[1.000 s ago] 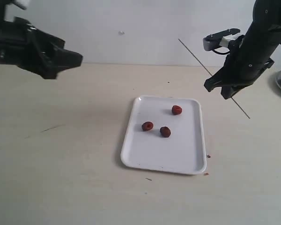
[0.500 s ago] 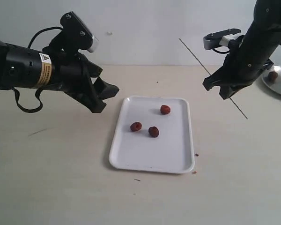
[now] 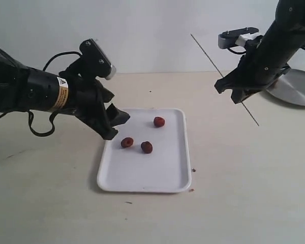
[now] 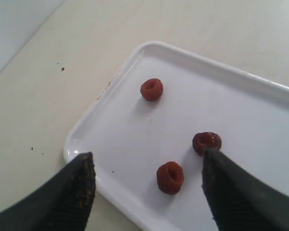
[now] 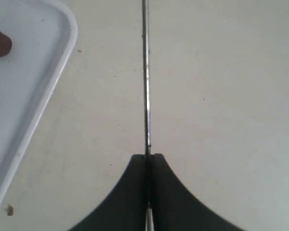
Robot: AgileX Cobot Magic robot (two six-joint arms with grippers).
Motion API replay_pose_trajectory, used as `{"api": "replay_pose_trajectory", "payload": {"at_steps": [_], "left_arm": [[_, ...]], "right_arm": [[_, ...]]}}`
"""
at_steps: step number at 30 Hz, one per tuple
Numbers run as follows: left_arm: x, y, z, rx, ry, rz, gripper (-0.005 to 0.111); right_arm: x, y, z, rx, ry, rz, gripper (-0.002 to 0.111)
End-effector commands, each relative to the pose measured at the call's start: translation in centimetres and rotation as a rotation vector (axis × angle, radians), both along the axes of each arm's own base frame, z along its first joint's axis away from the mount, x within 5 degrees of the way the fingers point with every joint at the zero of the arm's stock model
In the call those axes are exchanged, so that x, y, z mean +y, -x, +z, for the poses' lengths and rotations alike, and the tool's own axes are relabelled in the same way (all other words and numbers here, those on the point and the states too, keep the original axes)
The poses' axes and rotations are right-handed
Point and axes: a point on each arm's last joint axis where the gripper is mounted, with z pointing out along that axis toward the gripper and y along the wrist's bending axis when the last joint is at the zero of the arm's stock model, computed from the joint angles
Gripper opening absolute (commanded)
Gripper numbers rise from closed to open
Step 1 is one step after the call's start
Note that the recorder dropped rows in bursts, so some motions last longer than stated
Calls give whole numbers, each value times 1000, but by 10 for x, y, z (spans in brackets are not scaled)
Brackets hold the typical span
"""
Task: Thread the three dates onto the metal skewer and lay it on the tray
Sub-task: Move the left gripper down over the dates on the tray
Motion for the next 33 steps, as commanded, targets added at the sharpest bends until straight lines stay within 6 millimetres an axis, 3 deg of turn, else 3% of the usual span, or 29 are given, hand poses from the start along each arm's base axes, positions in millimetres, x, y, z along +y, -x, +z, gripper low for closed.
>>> {"api": "replay_pose_trajectory", "payload": {"at_steps": [1,9,13,19,26,30,33], "left_arm": [[-1,-2,-7,7,-14,1,63],[-1,-2,-8,-89,-110,-102,63],[5,-8,-9,-132,-171,-60,63],[1,-26,-31,-140,-251,-53,63],[1,-29,-52,-107,-294,-49,63],[-6,-31,-48,-87,-248,89,63],[-5,-39,-38,-104,-211,300,62]], "right_arm": [[0,-3,2,-24,-15,0,0],[2,-8,-22,21,-22,30,0],[2,-6,-22,34,-21,39,0],[2,-7,-21,25,-18,44,0],[2,-8,-13,-17,-16,42,0],[2,-6,-7,-25,-19,42,0],[2,-5,-7,-20,-21,41,0]]}}
